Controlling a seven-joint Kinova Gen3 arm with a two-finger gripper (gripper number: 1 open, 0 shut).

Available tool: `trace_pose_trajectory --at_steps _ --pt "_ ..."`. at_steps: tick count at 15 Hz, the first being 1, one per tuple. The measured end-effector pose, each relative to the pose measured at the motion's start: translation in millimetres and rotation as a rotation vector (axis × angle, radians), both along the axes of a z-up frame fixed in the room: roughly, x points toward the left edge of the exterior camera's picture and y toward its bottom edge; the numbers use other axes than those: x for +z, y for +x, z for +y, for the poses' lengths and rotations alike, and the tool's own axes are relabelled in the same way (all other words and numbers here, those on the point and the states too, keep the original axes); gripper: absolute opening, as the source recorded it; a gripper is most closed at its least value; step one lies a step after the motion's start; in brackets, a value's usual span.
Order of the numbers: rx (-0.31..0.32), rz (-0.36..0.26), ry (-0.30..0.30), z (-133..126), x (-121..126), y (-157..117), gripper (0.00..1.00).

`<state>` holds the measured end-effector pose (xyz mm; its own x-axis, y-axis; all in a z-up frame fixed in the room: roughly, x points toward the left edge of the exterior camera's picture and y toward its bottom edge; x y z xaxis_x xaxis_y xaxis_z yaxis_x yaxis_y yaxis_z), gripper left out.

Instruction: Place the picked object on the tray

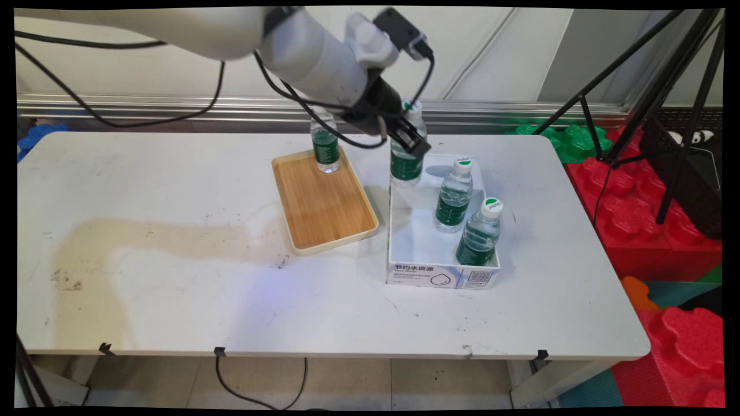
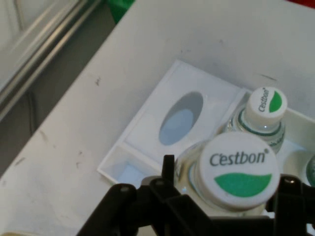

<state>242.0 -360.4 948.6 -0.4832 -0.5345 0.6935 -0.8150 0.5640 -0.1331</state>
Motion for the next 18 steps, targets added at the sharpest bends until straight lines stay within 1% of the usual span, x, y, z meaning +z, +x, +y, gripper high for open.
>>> trace_pose_trajectory --at_steps 5,9,11,13,16,18 --pt "0.015 0.000 -0.004 22.1 25.4 22.5 0.00" --pt "0.036 -0.022 0.013 44.1 39.2 56.2 0.00" --pt "0.048 -0.038 0.025 51.7 40.9 74.4 0.00" --pt "0.058 -0.049 0.031 53.9 40.0 85.8 0.00" --pt "0.074 -0.064 0.039 52.6 34.7 100.5 0.00" --pt "0.084 -0.077 0.048 47.6 25.9 109.9 0.00"
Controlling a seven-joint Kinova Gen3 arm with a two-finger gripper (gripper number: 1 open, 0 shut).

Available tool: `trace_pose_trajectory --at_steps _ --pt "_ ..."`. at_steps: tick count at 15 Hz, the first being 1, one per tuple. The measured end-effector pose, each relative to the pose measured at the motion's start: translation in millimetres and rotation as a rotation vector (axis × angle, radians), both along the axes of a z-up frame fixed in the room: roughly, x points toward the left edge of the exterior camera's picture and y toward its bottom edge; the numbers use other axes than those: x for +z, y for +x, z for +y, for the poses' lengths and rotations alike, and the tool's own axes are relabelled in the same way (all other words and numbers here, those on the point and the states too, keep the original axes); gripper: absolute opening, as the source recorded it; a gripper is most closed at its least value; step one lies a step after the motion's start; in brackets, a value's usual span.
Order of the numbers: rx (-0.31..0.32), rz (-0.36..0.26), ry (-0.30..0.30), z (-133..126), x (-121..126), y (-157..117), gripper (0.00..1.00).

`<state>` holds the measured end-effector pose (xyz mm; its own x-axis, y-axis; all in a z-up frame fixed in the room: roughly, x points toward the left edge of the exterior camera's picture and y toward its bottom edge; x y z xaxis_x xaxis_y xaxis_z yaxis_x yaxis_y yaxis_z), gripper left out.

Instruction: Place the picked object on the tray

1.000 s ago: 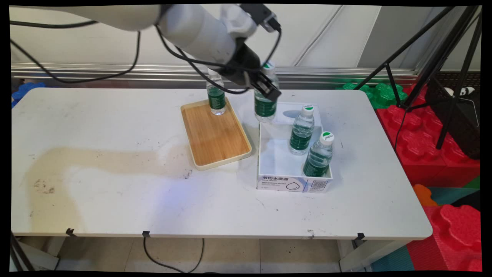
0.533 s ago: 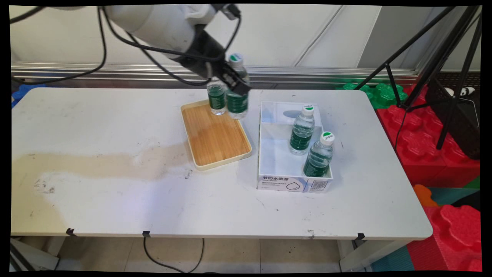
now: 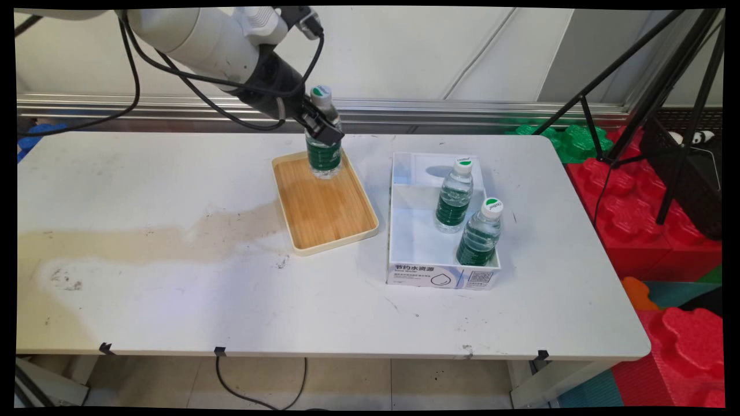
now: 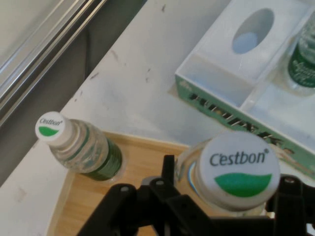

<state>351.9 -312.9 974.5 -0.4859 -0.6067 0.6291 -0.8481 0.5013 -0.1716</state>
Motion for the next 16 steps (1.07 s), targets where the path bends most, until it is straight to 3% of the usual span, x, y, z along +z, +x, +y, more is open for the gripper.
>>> trace_pose_trajectory --at_steps 16 --pt "-0.007 0.017 0.067 -72.4 -85.2 -4.0 0.00"
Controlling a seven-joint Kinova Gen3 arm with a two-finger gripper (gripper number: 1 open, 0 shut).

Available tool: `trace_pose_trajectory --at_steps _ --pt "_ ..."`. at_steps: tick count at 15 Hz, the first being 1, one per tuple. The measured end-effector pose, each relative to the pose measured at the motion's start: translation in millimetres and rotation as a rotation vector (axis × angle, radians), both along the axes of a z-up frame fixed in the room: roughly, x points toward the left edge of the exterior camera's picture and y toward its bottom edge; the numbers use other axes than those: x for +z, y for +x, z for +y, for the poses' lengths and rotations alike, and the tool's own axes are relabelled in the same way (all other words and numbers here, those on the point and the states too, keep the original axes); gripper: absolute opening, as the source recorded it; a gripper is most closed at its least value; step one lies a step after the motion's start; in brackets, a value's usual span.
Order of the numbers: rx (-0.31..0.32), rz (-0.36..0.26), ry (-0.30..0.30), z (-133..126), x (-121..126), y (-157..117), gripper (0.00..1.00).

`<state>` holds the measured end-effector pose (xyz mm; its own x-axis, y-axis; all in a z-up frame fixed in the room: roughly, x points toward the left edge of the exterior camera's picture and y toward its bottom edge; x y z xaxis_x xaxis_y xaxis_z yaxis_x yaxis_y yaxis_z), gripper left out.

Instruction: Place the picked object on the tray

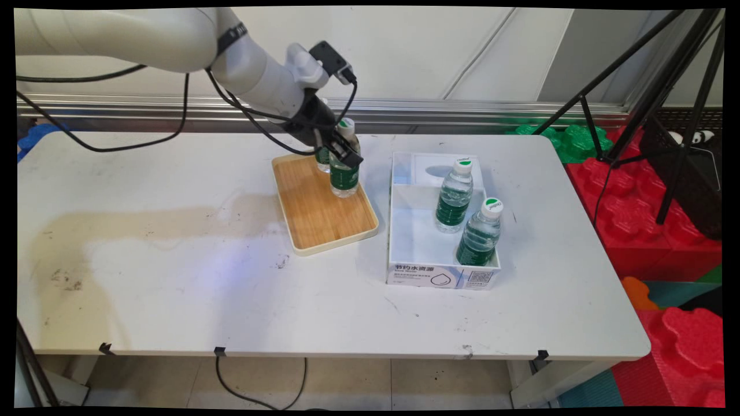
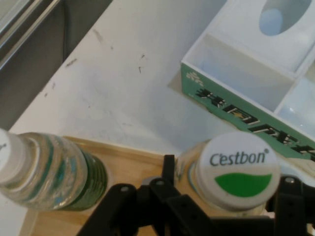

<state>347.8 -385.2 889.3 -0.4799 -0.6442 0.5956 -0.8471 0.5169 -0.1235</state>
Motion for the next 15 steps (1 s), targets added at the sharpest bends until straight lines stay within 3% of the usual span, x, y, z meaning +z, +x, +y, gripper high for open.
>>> trace_pose_trajectory --at_steps 11,12,15 --pt "0.023 0.035 0.020 -24.5 -35.3 3.2 0.00" --pt "0.025 0.036 0.021 -25.0 -35.8 3.5 1.00" --pt "0.034 0.038 0.021 -24.9 -37.6 6.8 1.00"
